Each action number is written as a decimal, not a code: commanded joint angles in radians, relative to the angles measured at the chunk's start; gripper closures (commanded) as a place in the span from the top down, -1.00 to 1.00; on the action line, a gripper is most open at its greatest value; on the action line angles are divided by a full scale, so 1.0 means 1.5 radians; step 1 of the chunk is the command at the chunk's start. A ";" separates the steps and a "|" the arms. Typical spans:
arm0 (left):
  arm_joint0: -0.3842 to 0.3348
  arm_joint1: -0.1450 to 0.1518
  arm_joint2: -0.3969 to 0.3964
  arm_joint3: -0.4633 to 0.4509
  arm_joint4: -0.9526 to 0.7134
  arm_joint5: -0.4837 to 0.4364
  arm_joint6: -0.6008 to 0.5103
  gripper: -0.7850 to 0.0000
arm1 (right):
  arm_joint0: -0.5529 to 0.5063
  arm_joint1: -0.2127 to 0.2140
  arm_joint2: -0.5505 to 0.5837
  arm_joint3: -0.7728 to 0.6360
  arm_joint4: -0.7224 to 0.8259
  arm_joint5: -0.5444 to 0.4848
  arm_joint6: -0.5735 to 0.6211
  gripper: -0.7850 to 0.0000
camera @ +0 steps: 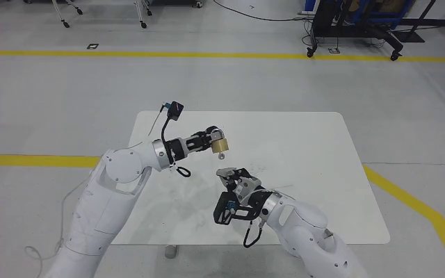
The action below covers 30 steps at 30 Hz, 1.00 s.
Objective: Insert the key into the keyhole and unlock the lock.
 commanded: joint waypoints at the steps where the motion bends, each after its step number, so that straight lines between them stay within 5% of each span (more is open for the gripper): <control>1: -0.003 0.000 0.004 0.000 0.005 -0.005 -0.005 -1.00 | -0.002 0.001 -0.001 -0.002 -0.006 0.001 -0.002 -1.00; 13: 0.004 0.005 0.012 -0.012 0.020 -0.071 -0.057 -1.00 | -0.016 0.006 0.016 -0.010 -0.002 0.013 -0.029 -1.00; 18: 0.007 0.003 0.005 -0.005 0.001 -0.010 -0.013 -1.00 | -0.018 0.010 0.016 -0.021 -0.025 0.004 -0.065 -1.00; 22: 0.005 -0.003 0.005 0.014 -0.066 0.071 0.029 -1.00 | -0.032 0.015 0.018 -0.035 -0.078 0.066 -0.119 -1.00; 25: -0.003 -0.006 0.011 0.025 -0.099 0.111 0.040 -1.00 | -0.051 0.018 0.022 -0.034 -0.112 0.115 -0.151 -0.19; 26: -0.005 -0.007 0.013 0.026 -0.101 0.114 0.038 -1.00 | -0.055 0.018 0.022 -0.033 -0.116 0.125 -0.157 -0.06; 30: -0.008 -0.008 0.025 0.020 -0.085 0.102 0.027 -1.00 | -0.050 0.018 0.023 -0.017 -0.117 0.134 -0.149 -0.11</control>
